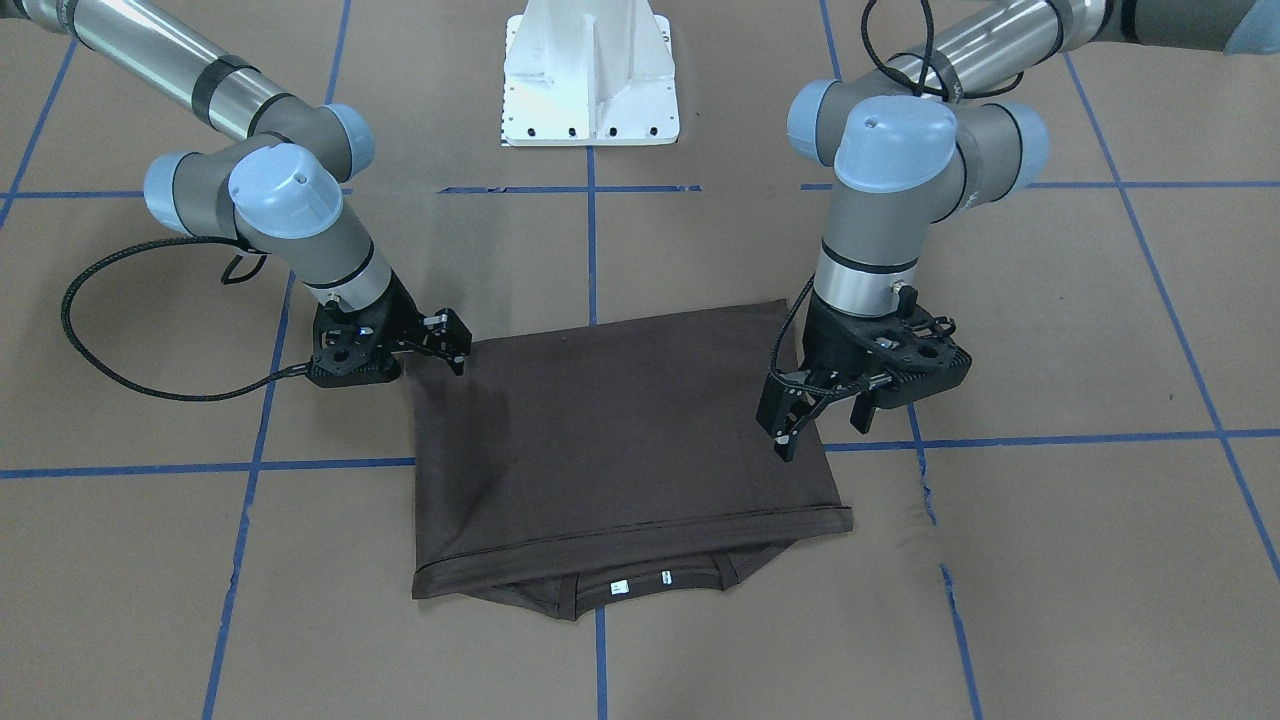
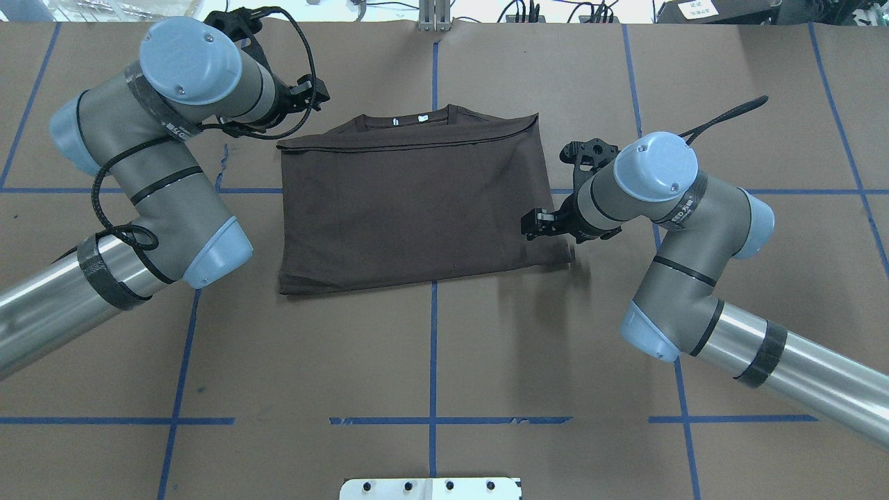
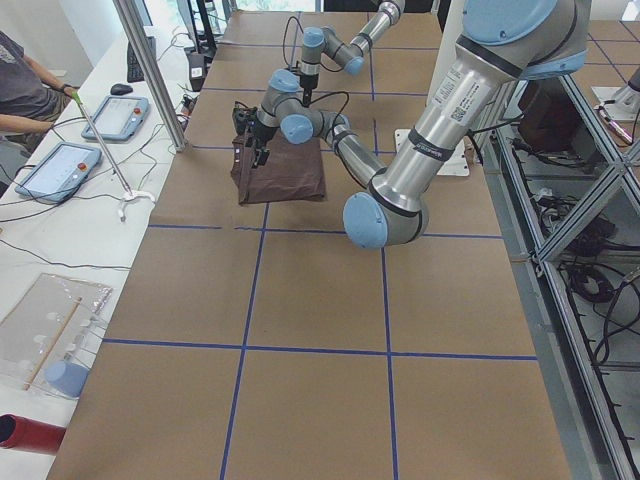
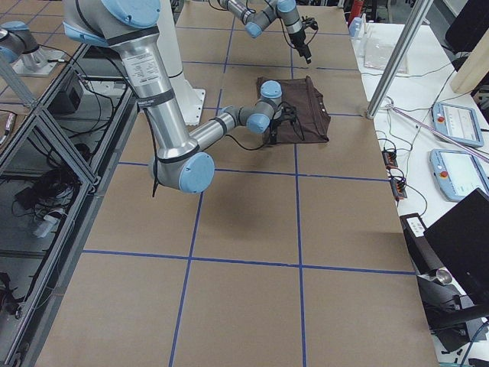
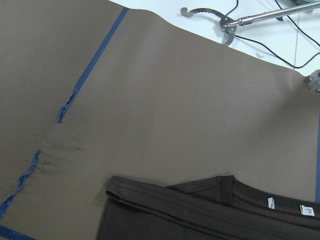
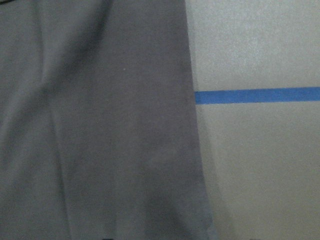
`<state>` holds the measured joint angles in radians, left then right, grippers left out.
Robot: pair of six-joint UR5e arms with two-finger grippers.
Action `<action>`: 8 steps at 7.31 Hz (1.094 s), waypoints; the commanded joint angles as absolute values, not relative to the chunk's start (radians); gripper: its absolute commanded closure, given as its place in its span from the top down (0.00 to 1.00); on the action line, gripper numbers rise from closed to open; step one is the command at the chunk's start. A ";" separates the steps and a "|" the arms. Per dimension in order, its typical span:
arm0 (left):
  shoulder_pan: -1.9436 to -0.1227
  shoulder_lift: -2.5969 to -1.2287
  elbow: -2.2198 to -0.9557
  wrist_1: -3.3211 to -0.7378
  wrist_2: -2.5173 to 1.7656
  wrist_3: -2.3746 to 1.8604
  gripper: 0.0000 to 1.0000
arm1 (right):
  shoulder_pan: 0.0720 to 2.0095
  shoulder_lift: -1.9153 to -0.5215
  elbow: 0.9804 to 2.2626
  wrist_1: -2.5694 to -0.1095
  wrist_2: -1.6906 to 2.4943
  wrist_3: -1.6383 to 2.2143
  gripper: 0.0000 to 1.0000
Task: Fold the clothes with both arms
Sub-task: 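Grasp the folded shirt's near corner with the right gripper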
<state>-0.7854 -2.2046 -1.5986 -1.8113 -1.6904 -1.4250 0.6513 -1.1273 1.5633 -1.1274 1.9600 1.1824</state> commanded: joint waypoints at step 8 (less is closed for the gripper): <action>-0.785 -2.203 -1.629 -1.802 -1.690 -1.430 1.00 | 0.644 -1.332 1.853 -1.213 2.026 1.184 0.00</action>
